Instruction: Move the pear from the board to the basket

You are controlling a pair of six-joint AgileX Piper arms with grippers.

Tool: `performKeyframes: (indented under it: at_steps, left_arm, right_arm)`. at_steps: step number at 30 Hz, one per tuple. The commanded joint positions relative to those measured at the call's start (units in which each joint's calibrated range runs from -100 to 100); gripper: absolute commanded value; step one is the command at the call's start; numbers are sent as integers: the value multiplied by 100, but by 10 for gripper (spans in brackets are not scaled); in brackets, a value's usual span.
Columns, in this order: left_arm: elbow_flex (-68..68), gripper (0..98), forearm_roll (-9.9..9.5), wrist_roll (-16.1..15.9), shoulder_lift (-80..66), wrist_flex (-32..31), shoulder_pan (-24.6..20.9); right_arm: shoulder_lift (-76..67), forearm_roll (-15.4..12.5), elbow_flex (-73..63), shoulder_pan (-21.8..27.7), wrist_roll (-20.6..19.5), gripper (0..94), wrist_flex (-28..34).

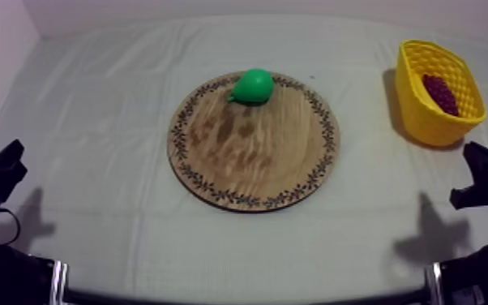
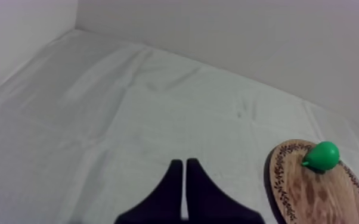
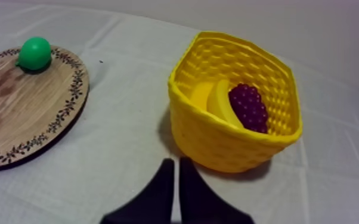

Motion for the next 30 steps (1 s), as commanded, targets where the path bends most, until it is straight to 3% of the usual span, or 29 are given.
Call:
performKeyframes:
  at_steps: [1, 22, 30]
  left_arm:
    - [0, 1, -2, 1, 0, -1, 0]
    - [0, 1, -2, 1, 0, -1, 0]
    - [0, 1, -2, 1, 0, -1, 0]
  right_arm:
    - [-3, -1, 3, 0, -10, 33, -2]
    - [-3, -1, 3, 3, 45, 7, -4]
    - [207, 11, -214, -116, 338, 4, -413]
